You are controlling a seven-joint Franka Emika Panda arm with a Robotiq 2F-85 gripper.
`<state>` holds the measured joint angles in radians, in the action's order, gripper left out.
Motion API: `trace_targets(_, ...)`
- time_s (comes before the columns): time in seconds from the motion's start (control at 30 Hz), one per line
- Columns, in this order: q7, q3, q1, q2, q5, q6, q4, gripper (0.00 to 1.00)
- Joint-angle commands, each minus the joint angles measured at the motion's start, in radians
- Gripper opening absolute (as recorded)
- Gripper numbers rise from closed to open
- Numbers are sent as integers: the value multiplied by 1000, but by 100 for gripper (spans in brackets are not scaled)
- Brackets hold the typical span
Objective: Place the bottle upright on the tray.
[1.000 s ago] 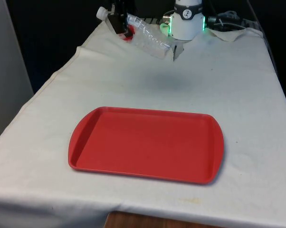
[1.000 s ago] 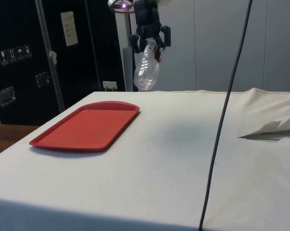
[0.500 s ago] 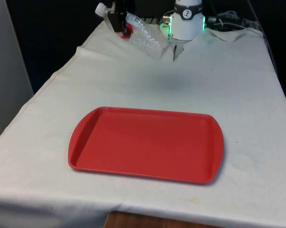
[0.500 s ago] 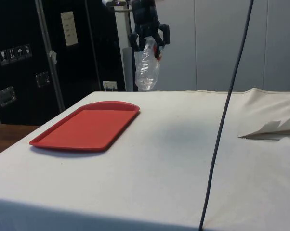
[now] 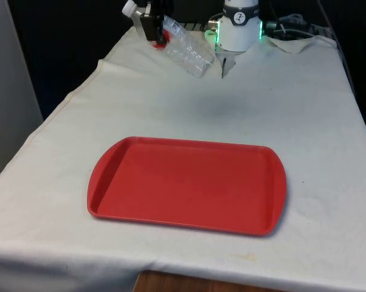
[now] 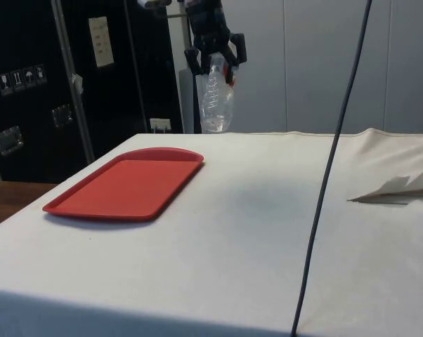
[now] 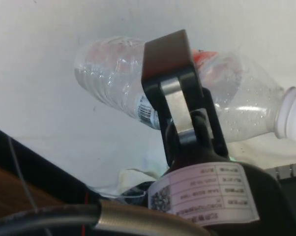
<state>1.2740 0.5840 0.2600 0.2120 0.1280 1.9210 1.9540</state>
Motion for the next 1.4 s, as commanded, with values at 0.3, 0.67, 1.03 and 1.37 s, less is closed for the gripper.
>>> trace_targets(0.3,31,-25,0,0,-58,18,0,33)
trace_targets(0.67,53,-48,6,-11,-103,93,16,33)
trace_targets(1.03,47,-67,5,-13,-127,169,30,33)
trace_targets(1.37,75,-85,9,-16,-179,191,29,33)
